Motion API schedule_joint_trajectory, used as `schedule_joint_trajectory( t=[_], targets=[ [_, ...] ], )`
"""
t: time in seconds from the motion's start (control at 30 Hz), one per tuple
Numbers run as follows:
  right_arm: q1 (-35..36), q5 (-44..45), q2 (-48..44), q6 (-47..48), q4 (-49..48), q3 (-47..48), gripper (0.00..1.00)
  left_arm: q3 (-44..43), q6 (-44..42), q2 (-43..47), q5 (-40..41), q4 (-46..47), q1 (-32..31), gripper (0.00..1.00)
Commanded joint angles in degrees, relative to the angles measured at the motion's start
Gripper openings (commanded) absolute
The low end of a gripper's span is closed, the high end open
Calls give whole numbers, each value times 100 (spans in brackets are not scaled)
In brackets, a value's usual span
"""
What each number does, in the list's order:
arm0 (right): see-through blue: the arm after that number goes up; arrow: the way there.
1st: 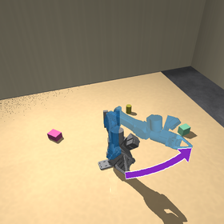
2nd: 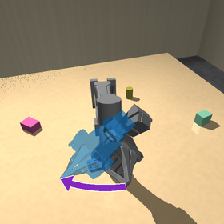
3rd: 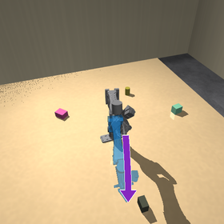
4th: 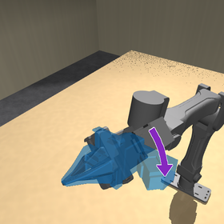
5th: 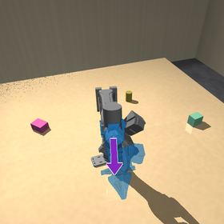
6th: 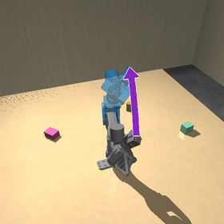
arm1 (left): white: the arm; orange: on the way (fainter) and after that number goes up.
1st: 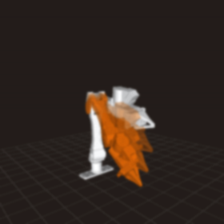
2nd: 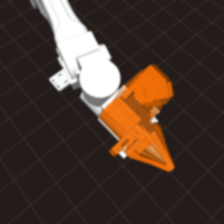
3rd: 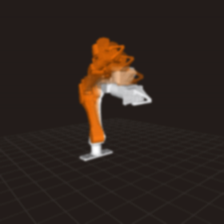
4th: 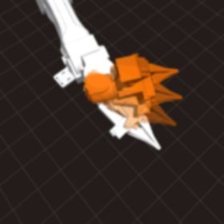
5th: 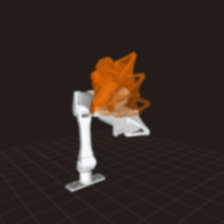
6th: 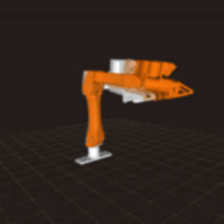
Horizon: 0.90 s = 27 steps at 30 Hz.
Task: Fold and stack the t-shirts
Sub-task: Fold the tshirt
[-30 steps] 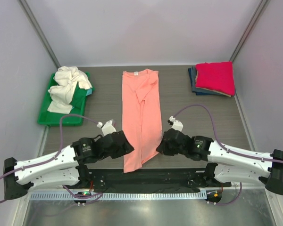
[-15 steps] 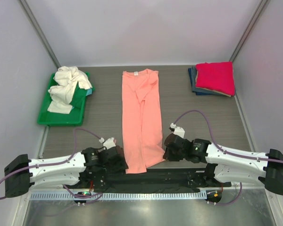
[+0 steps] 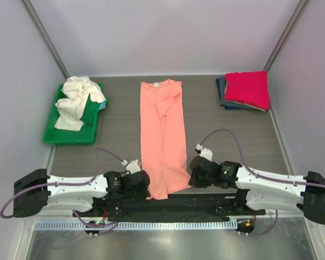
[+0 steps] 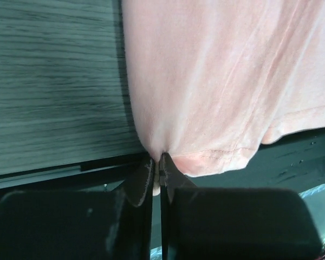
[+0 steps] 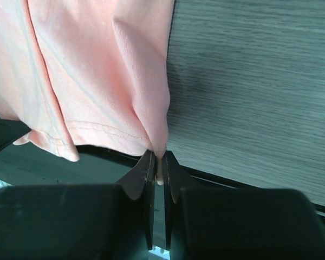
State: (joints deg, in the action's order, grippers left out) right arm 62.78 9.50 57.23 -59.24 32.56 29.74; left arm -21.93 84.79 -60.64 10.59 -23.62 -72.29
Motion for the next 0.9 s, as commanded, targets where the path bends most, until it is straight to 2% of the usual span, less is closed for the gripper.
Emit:
schedule_joint_trajectory(
  t=[0.0, 0.13, 0.23, 0.3, 0.5, 0.7, 0.73, 0.87],
  targets=[
    [-3, -88, -125, -140, -162, -108, 1, -258, 2, -88, 338, 96, -83, 1],
    [120, -307, -125, -420, -459, -310, 1, -873, -42, 52, 681, -721, -171, 0],
    [515, -203, -20, -763, -522, -276, 1, -1539, -130, 175, 813, -1451, -180, 0],
    [761, -36, 33, -852, -444, -48, 1, -1787, -209, 246, 962, -1959, -180, 0],
    [683, 851, 77, -545, 250, 910, 1, -2701, -683, 369, 1507, -2911, -14, 0],
    [-581, 642, 744, 781, 453, 2017, 1, -3062, -1831, 281, 1201, -2632, 1154, 0],
    [-757, 598, 859, 957, 453, 2166, 1, -3150, -2000, 142, 974, -2552, 1574, 0],
    [-1504, 457, 1562, 1652, 445, 3018, 1, -3492, -2923, -395, 410, -2200, 2560, 0]
  ],
)
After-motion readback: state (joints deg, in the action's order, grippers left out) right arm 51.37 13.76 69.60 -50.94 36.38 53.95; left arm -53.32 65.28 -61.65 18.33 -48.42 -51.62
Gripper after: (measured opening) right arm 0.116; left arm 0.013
